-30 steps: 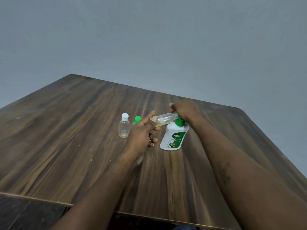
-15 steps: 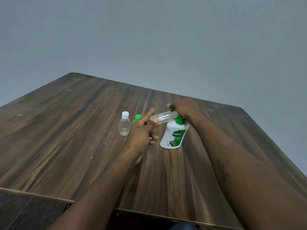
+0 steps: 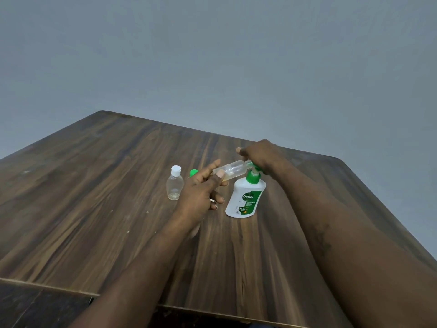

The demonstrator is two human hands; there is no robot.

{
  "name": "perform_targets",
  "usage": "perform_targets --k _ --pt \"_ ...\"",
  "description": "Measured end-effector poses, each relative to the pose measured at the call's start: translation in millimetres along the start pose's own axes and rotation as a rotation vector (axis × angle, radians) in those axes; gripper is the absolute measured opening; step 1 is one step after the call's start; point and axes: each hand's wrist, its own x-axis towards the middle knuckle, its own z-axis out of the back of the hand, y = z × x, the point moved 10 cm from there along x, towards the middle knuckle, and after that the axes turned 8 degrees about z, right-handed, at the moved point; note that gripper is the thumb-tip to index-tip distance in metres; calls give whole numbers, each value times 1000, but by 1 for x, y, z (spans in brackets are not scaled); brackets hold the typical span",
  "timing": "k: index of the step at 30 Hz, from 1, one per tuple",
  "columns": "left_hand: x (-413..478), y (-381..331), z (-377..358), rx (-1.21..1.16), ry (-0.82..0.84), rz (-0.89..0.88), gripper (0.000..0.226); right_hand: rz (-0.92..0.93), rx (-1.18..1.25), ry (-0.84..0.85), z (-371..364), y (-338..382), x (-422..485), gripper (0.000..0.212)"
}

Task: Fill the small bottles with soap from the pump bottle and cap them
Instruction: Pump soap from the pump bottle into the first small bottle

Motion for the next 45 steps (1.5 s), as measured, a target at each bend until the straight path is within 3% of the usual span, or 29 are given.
perform_targets --k 6,11,17,24,36,43,45 --pt "-1 8 3 -1 -10 24 33 23 -95 77 -16 4 -4 47" --pt "-6 3 -1 10 15 35 32 -44 -3 -27 -4 -5 0 46" --pt "-5 -5 -6 8 33 26 43 28 -104 -53 17 10 3 56" --pt "-2 8 1 13 -10 59 57 -30 -64 93 -23 -6 1 48" --pt "-4 -1 -4 -1 10 48 54 -12 -60 -65 13 5 2 69" --pt "-3 6 2 12 -23 47 56 -40 47 16 -16 -5 -3 46" --pt "-4 9 2 14 -23 53 58 -35 0 8 -14 -2 -3 49"
